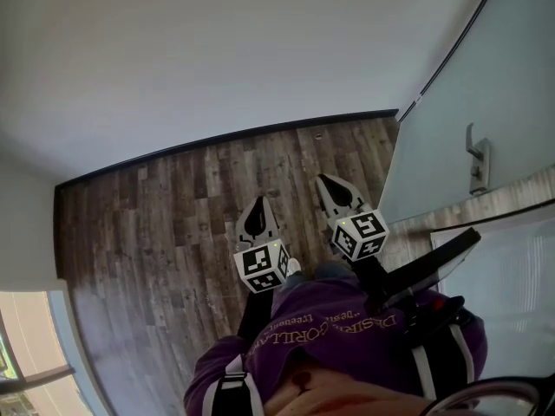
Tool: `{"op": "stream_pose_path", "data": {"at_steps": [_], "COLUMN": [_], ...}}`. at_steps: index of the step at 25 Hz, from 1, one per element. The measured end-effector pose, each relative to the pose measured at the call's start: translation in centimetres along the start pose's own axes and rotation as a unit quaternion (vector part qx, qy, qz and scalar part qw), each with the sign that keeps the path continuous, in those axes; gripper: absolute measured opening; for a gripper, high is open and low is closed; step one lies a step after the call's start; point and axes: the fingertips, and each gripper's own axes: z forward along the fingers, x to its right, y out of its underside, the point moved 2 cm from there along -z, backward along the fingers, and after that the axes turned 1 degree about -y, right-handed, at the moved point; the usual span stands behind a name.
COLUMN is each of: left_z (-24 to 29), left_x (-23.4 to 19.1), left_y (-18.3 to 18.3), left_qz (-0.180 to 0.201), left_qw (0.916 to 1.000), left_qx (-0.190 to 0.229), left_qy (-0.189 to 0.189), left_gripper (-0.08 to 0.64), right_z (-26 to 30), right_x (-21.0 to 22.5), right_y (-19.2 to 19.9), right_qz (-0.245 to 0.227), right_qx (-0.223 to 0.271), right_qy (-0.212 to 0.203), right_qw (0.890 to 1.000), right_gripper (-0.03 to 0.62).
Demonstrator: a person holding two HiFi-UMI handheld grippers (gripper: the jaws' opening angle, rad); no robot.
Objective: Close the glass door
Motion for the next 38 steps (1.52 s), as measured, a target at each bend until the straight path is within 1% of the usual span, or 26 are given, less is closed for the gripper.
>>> {"op": "stream_pose_path", "data": {"at_steps": [4,7,10,15,18,22,24,27,32,34,38], "left_z": [2.3,4.8,8.0,13.4,16.7,20.6,21.9,23.4,25.4,26.3,28.1], "left_x": [1.0,2.4,3.5,6.7,9.3,14.3,17.1,21.0,26.4,28.3,32.3], "left_y": [0.9,1.1,0.3,-1.7,-2.8,-3.3,-3.1,-2.6,-1.9,-1.6,-1.0], "left_qz": [-0.001,0.006,0.012,0.024,0.037,0.052,0.058,0.067,0.083,0.089,0.105], "left_qw": [0.9991,0.9977,0.9971,0.9957,0.9922,0.9846,0.979,0.9677,0.9475,0.9368,0.9098], "left_qx": [-0.027,-0.037,-0.035,-0.021,-0.016,-0.018,-0.024,-0.036,-0.051,-0.058,-0.074], "left_qy": [0.032,0.056,0.066,0.087,0.118,0.166,0.194,0.24,0.305,0.333,0.395], "left_gripper": [0.0,0.0,0.0,0.0,0.0,0.0,0.0,0.0,0.0,0.0,0.0], "right_z": [-0.5,-0.1,1.1,3.2,3.2,1.7,0.5,-1.5,-5.1,-6.6,-9.0], "right_x": [2.1,4.6,7.3,12.6,15.7,20.7,23.2,26.0,29.5,30.8,33.1], "right_y": [1.0,0.7,-0.5,-3.5,-5.1,-6.4,-6.3,-6.2,-7.0,-7.1,-7.0], "right_qz": [0.016,0.021,0.024,0.015,0.013,0.018,0.031,0.047,0.035,0.041,0.056], "right_qx": [-0.012,-0.01,0.001,0.019,0.038,0.054,0.055,0.06,0.074,0.081,0.095], "right_qy": [0.041,0.066,0.077,0.089,0.114,0.157,0.184,0.228,0.297,0.33,0.392], "right_qw": [0.999,0.998,0.997,0.996,0.993,0.986,0.981,0.971,0.951,0.94,0.913], "right_gripper": [-0.004,-0.004,-0.003,-0.003,-0.003,-0.003,-0.003,-0.003,-0.003,-0.003,-0.003]}}
